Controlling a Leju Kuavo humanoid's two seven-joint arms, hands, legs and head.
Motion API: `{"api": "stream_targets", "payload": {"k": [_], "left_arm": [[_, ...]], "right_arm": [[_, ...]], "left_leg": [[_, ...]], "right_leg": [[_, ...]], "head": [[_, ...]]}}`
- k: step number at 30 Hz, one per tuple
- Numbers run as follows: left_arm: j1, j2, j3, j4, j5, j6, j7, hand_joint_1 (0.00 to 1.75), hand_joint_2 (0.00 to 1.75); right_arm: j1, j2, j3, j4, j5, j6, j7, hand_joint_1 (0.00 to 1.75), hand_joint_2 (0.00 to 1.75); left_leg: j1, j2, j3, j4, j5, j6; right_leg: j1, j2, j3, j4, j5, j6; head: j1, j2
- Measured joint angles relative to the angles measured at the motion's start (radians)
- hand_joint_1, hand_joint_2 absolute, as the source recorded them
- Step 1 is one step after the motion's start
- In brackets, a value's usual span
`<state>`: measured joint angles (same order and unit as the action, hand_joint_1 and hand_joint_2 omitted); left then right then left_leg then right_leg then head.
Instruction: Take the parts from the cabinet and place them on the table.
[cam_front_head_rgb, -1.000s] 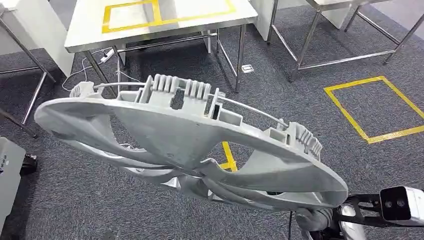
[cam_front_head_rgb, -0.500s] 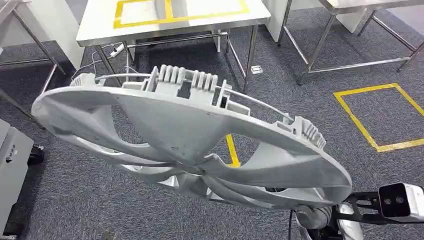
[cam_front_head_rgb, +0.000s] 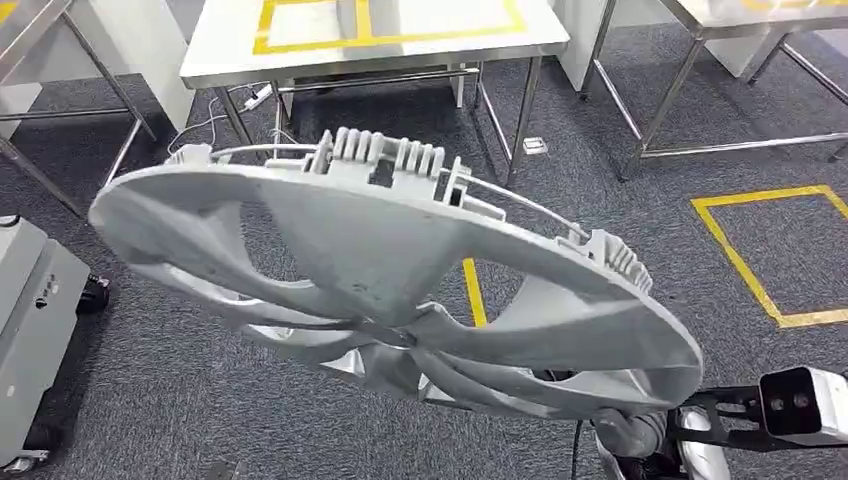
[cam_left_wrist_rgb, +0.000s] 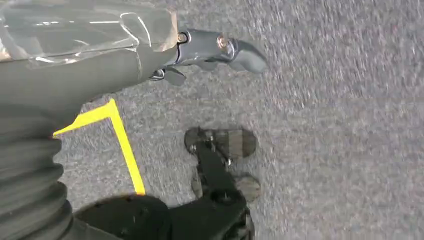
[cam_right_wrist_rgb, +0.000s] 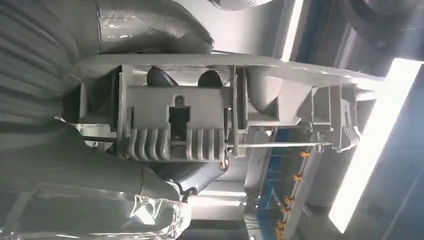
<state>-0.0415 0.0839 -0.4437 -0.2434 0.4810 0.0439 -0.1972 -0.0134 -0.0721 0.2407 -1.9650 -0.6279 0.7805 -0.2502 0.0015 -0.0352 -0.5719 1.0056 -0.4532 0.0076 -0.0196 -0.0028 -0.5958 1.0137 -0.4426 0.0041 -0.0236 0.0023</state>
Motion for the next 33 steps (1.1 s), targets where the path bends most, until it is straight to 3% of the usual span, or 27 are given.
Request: {"api": "stream_targets", "payload": {"k": [2, 4, 5, 6, 7, 8, 10, 11, 12, 15, 16, 17, 18, 20, 21, 22, 23, 24, 25, 26, 27, 28, 30, 31, 32, 33], "left_arm": [[-0.001, -0.001, 0.000, 0.000, -0.002, -0.002, 0.000, 0.00, 1.75], [-0.001, -0.001, 0.000, 0.000, -0.005, -0.002, 0.000, 0.00, 1.75], [0.000, -0.001, 0.000, 0.000, -0.009, -0.002, 0.000, 0.00, 1.75], [0.001, -0.003, 0.000, 0.000, -0.010, -0.002, 0.002, 0.00, 1.75], [0.001, -0.003, 0.000, 0.000, -0.012, -0.002, 0.003, 0.00, 1.75], [0.001, -0.003, 0.000, 0.000, -0.013, -0.002, 0.003, 0.00, 1.75], [-0.001, -0.003, 0.000, 0.000, -0.019, -0.002, 0.003, 0.00, 1.75], [-0.003, -0.001, 0.000, 0.000, -0.019, -0.002, 0.003, 0.00, 1.75], [-0.005, -0.001, 0.000, 0.000, -0.021, -0.002, 0.004, 0.00, 1.75], [-0.005, 0.002, 0.000, -0.001, -0.021, -0.001, 0.004, 0.00, 1.75], [-0.005, 0.002, 0.000, -0.002, -0.021, -0.001, 0.003, 0.00, 1.75], [-0.005, 0.000, 0.000, -0.002, -0.022, -0.001, 0.002, 0.00, 1.75], [-0.006, 0.000, 0.000, -0.003, -0.022, -0.002, 0.002, 0.00, 1.75], [-0.007, -0.002, 0.000, -0.003, -0.022, -0.002, 0.002, 0.00, 1.75], [-0.006, -0.002, 0.000, -0.003, -0.022, -0.002, 0.002, 0.00, 1.75], [-0.005, -0.002, 0.000, -0.003, -0.022, -0.002, 0.002, 0.00, 1.75], [-0.005, -0.002, 0.000, -0.003, -0.022, -0.003, 0.002, 0.00, 1.75], [-0.005, -0.003, 0.000, -0.003, -0.022, -0.003, 0.003, 0.00, 1.75], [-0.006, -0.005, 0.000, -0.003, -0.022, -0.003, 0.002, 0.00, 1.75], [-0.005, -0.006, 0.001, -0.004, -0.021, -0.003, 0.002, 0.00, 1.75], [-0.006, -0.005, 0.001, -0.004, -0.021, -0.003, 0.003, 0.00, 1.75], [-0.006, -0.005, 0.002, -0.004, -0.020, -0.003, 0.002, 0.00, 1.75], [-0.006, -0.006, 0.005, -0.004, -0.019, -0.003, 0.002, 0.00, 1.75], [-0.007, -0.006, 0.006, -0.005, -0.019, -0.002, 0.002, 0.00, 1.75], [-0.007, -0.006, 0.008, -0.005, -0.019, -0.001, 0.002, 0.00, 1.75], [-0.008, -0.007, 0.009, -0.006, -0.019, -0.001, 0.002, 0.00, 1.75]], "right_arm": [[0.000, 0.000, -0.001, 0.000, 0.000, 0.001, -0.001, 1.71, 1.75], [0.001, 0.000, -0.001, 0.000, 0.000, 0.001, -0.003, 1.71, 1.75], [0.004, 0.000, -0.001, 0.000, 0.002, 0.001, -0.003, 1.71, 1.75], [0.007, 0.000, -0.001, 0.000, 0.004, 0.001, -0.003, 1.71, 1.75], [0.010, 0.000, -0.001, 0.000, 0.006, 0.001, -0.002, 1.71, 1.75], [0.011, 0.000, -0.001, -0.001, 0.006, 0.000, -0.002, 1.71, 1.75], [0.012, 0.000, -0.001, -0.006, 0.008, -0.002, 0.000, 1.71, 1.75], [0.012, 0.000, -0.001, -0.009, 0.007, -0.002, 0.000, 1.71, 1.75], [0.010, -0.001, -0.001, -0.010, 0.007, -0.002, 0.000, 1.71, 1.75], [0.011, -0.002, 0.000, -0.011, 0.007, 0.002, 0.000, 1.71, 1.75], [0.012, -0.003, 0.000, -0.015, 0.006, 0.002, 0.000, 1.71, 1.75], [0.011, -0.004, 0.000, -0.016, 0.007, 0.002, 0.000, 1.71, 1.75], [0.010, -0.005, 0.000, -0.016, 0.006, 0.002, -0.001, 1.71, 1.75], [0.012, -0.008, 0.000, -0.016, 0.005, 0.002, -0.002, 1.71, 1.75], [0.013, -0.009, 0.000, -0.015, 0.006, 0.002, -0.001, 1.71, 1.75], [0.013, -0.011, 0.000, -0.014, 0.006, 0.003, -0.001, 1.71, 1.75], [0.012, -0.013, 0.000, -0.013, 0.006, 0.005, -0.001, 1.71, 1.75], [0.011, -0.014, 0.000, -0.013, 0.005, 0.008, -0.002, 1.71, 1.75], [0.009, -0.015, 0.001, -0.013, 0.005, 0.010, -0.002, 1.71, 1.75], [0.005, -0.016, 0.001, -0.012, 0.005, 0.013, -0.002, 1.71, 1.75], [0.000, -0.016, 0.002, -0.010, 0.005, 0.016, -0.002, 1.71, 1.75], [-0.003, -0.017, 0.003, -0.010, 0.004, 0.019, -0.003, 1.71, 1.75], [-0.009, -0.018, 0.003, -0.007, 0.003, 0.019, -0.005, 1.71, 1.75], [-0.013, -0.018, 0.004, -0.007, 0.003, 0.019, -0.007, 1.71, 1.75], [-0.015, -0.018, 0.004, -0.007, 0.004, 0.019, -0.008, 1.71, 1.75], [-0.018, -0.018, 0.004, -0.006, 0.004, 0.019, -0.009, 1.71, 1.75]], "left_leg": [[0.003, 0.017, -0.019, 0.040, -0.031, -0.012], [0.007, 0.025, -0.096, 0.205, -0.111, -0.022], [0.009, 0.025, -0.134, 0.282, -0.138, -0.024], [0.009, 0.028, -0.160, 0.329, -0.145, -0.024], [0.009, 0.029, -0.159, 0.321, -0.128, -0.022], [0.009, 0.029, -0.135, 0.263, -0.089, -0.019], [0.007, 0.030, -0.036, 0.066, 0.003, -0.003], [0.001, 0.039, -0.007, 0.009, -0.003, 0.007], [-0.003, 0.043, -0.010, 0.005, -0.008, 0.011], [-0.010, 0.037, -0.011, -0.001, -0.008, 0.021], [0.002, 0.034, 0.014, -0.022, 0.007, 0.028], [0.001, 0.034, 0.021, -0.032, 0.009, 0.030], [0.002, 0.034, 0.024, -0.032, 0.012, 0.035], [0.001, 0.032, 0.025, -0.032, 0.009, 0.038], [0.001, 0.030, 0.025, -0.031, 0.008, 0.038], [0.001, 0.027, 0.027, -0.031, 0.005, 0.037], [0.001, 0.024, 0.032, -0.031, 0.001, 0.035], [0.001, 0.020, 0.038, -0.029, -0.004, 0.032], [0.002, 0.017, 0.045, -0.026, -0.012, 0.027], [0.001, 0.016, 0.046, -0.022, -0.020, 0.022], [-0.009, 0.014, 0.042, -0.011, -0.032, 0.014], [-0.008, 0.015, 0.042, -0.012, -0.035, 0.010], [-0.002, 0.016, 0.045, -0.014, -0.040, 0.001], [0.000, 0.016, 0.046, -0.011, -0.047, -0.005], [0.002, 0.019, 0.038, 0.011, -0.057, -0.012], [0.004, 0.022, 0.011, 0.068, -0.086, -0.017]], "right_leg": [[-0.007, -0.001, 0.006, -0.002, -0.001, -0.011], [-0.005, -0.001, 0.005, -0.002, -0.002, -0.017], [-0.003, -0.001, 0.005, -0.002, -0.002, -0.017], [-0.001, -0.001, 0.006, -0.002, -0.003, -0.017], [-0.001, -0.001, 0.007, -0.002, -0.003, -0.017], [0.001, -0.001, 0.008, -0.002, -0.004, -0.018], [0.005, 0.000, 0.013, -0.002, -0.004, -0.018], [0.003, 0.000, 0.014, -0.003, -0.004, -0.018], [0.011, 0.000, 0.010, -0.003, -0.006, -0.013], [0.005, -0.002, 0.013, -0.013, -0.004, 0.004], [0.009, -0.002, 0.009, -0.008, -0.007, 0.008], [0.008, -0.001, 0.001, 0.021, -0.020, 0.006], [0.006, 0.001, -0.027, 0.081, -0.048, 0.002], [0.003, 0.001, -0.122, 0.255, -0.109, 0.000], [0.003, 0.001, -0.159, 0.313, -0.119, 0.005], [0.002, 0.000, -0.172, 0.318, -0.109, 0.012], [-0.001, 0.000, -0.156, 0.271, -0.080, 0.024], [-0.004, 0.000, -0.116, 0.183, -0.037, 0.035], [-0.006, 0.000, -0.070, 0.083, 0.005, 0.042], [-0.007, 0.000, -0.033, 0.000, 0.032, 0.041], [-0.002, 0.002, -0.023, -0.008, 0.032, 0.026], [-0.001, 0.002, -0.024, -0.007, 0.032, 0.013], [0.006, 0.002, -0.025, -0.006, 0.026, 0.000], [-0.005, 0.003, -0.019, -0.010, 0.025, -0.006], [-0.006, 0.003, -0.014, -0.011, 0.022, -0.014], [-0.006, 0.003, -0.008, -0.011, 0.017, -0.021]], "head": [[-0.002, 0.000], [-0.005, 0.000], [-0.004, 0.000], [-0.004, 0.000], [-0.004, 0.000], [-0.004, 0.000], [-0.004, 0.000], [-0.003, 0.000], [-0.001, 0.000], [-0.006, 0.000], [-0.006, 0.000], [-0.001, 0.000], [-0.002, 0.000], [0.001, 0.000], [0.001, 0.000], [0.002, 0.000], [0.002, 0.000], [0.002, 0.000], [0.002, 0.000], [0.002, 0.000], [0.002, 0.000], [0.000, 0.000], [0.001, 0.000], [0.001, 0.000], [0.000, 0.000], [-0.004, 0.000]]}}
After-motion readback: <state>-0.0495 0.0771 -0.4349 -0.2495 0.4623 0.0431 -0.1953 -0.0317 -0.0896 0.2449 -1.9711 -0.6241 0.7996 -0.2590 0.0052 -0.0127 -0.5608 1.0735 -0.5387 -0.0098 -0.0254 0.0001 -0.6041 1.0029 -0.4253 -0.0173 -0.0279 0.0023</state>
